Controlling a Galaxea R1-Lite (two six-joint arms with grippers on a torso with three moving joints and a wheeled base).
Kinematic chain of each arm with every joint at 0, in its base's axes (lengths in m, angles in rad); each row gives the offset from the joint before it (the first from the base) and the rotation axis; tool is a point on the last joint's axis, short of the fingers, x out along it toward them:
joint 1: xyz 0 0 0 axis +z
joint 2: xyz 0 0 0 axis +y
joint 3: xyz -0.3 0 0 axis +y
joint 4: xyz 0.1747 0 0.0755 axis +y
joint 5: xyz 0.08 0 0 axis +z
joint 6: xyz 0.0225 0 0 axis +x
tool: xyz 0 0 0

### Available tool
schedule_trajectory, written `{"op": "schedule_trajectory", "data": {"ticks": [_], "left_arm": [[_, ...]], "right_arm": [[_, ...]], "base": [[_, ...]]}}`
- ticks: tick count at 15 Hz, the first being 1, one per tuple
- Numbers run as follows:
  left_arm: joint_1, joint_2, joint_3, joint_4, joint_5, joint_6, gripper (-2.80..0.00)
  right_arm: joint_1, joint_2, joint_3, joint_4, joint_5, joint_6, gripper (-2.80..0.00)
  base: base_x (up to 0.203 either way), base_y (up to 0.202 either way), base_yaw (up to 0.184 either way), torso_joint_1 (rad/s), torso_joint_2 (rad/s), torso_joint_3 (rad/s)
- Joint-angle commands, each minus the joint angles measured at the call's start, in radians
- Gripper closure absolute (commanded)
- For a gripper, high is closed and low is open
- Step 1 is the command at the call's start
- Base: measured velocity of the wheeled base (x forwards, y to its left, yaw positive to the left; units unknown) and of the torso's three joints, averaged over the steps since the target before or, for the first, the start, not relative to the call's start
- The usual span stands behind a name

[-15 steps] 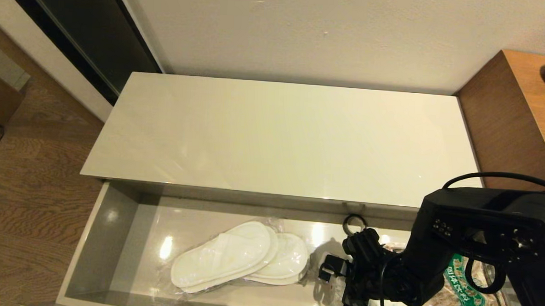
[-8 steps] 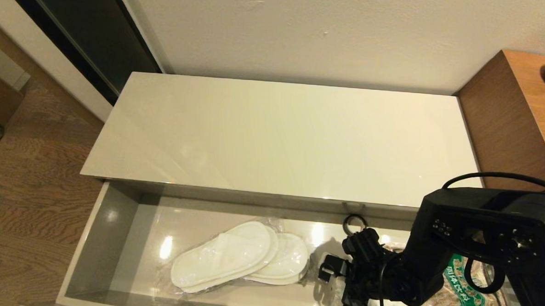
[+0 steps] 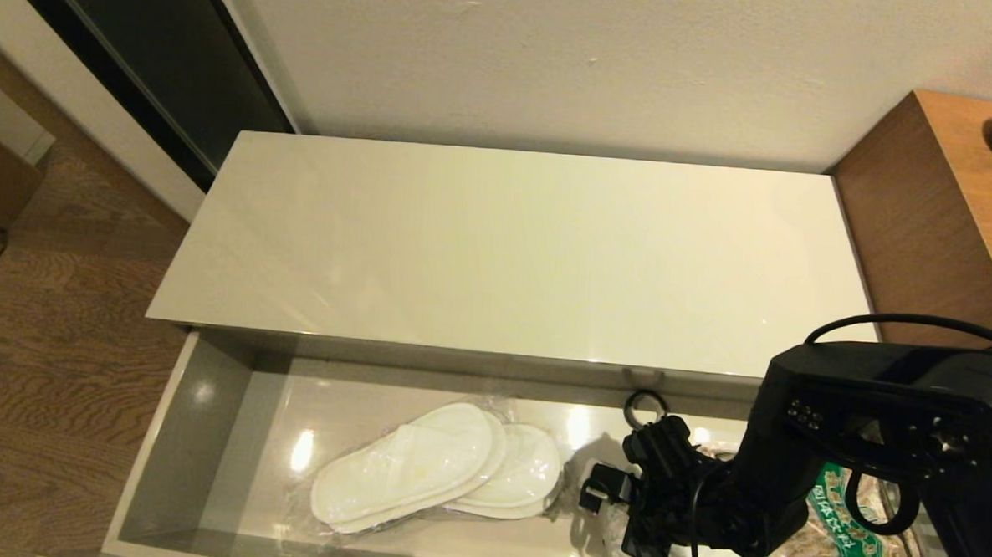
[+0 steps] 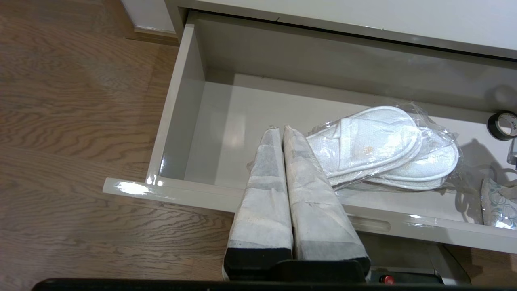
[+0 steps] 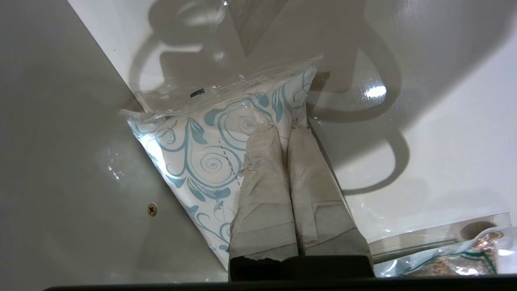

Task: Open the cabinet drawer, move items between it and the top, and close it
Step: Take out the tissue from the drawer

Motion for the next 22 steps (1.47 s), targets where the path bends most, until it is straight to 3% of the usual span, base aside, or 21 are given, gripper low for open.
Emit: {"op": "schedule_trajectory", "data": {"ticks": [1,17,22], "left_arm": [[0.000,0.001,0.000,0.000,0.001,-0.001,0.00],[0.000,0.001,0.000,0.000,-0.001,-0.001,0.00],[0.000,0.001,0.000,0.000,-0.001,-0.001,0.00]], "right_arm": [[0.000,0.001,0.000,-0.003,-0.001,-0.004,0.00],[0.000,0.001,0.002,-0.004,-0.001,0.005,0.00],[0.011,-0.147,0.066,0.021,0.000,0.043,0.00]], "base": [[0.000,0.000,0.000,0.000,0.00,0.000],[0.000,0.000,0.000,0.000,0.00,0.000],[0.000,0.000,0.000,0.000,0.00,0.000]]}}
